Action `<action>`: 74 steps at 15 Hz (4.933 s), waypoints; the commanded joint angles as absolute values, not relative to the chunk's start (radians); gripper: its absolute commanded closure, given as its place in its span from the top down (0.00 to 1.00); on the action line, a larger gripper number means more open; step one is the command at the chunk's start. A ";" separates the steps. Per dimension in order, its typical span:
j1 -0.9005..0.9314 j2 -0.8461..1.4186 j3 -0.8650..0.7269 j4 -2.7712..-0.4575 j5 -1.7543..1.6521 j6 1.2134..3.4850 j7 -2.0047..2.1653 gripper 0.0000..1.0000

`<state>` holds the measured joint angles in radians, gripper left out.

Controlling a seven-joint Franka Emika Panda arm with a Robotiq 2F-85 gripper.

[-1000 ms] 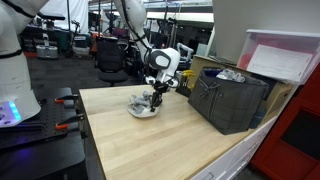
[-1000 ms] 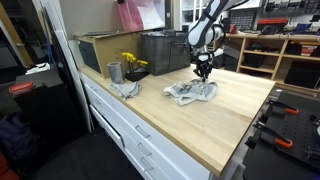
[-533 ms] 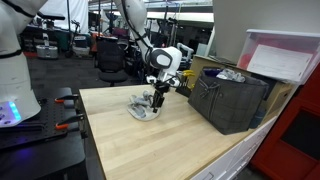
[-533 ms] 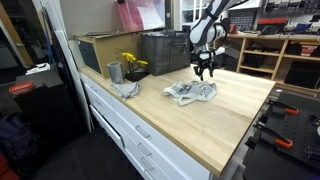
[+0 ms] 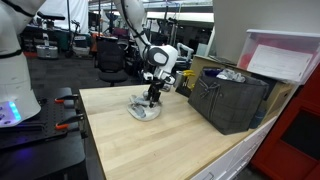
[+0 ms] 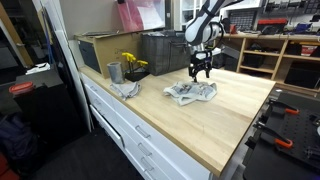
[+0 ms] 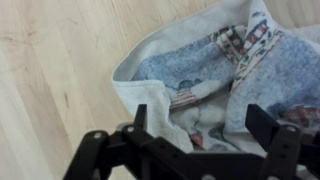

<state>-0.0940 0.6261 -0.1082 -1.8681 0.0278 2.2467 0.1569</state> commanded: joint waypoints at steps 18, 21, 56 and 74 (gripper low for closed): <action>-0.083 0.632 -0.116 -1.922 -0.073 2.237 0.087 0.24; -0.082 0.629 -0.118 -1.923 -0.079 2.244 0.089 0.01; -0.061 0.341 -0.392 -2.054 -0.292 2.238 0.649 0.00; -0.077 0.229 -0.252 -2.174 -0.390 2.286 0.669 0.85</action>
<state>-0.0757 0.2256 -0.3125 -2.1260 -0.4377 2.2325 0.7135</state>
